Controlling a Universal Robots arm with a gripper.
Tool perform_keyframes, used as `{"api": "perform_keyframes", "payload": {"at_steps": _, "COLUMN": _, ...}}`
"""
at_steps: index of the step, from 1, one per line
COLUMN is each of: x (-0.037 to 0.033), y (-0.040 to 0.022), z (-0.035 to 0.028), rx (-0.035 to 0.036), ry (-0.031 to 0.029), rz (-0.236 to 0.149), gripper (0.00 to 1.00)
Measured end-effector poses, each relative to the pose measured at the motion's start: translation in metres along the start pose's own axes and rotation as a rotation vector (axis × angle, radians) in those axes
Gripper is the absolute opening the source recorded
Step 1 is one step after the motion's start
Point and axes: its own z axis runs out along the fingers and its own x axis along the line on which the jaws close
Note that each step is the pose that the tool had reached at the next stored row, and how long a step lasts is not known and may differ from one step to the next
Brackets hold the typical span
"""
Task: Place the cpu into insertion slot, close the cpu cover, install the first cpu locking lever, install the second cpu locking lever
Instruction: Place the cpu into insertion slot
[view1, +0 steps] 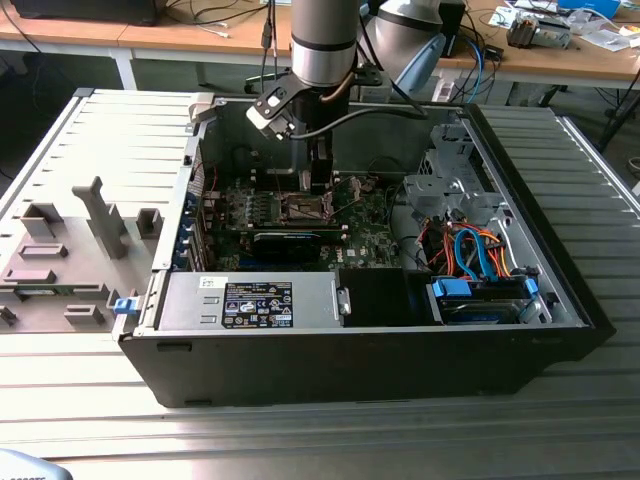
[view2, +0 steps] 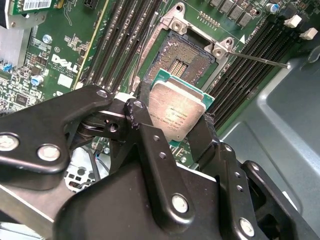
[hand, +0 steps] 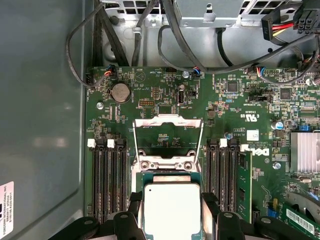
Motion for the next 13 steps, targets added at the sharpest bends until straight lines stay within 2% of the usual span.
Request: {"api": "perform_keyframes", "payload": {"at_steps": 13, "x": 0.0, "y": -0.0001, "z": 0.003, "rx": -0.0001, "ry": -0.0001, "rz": 0.0, "gripper": 0.55}}
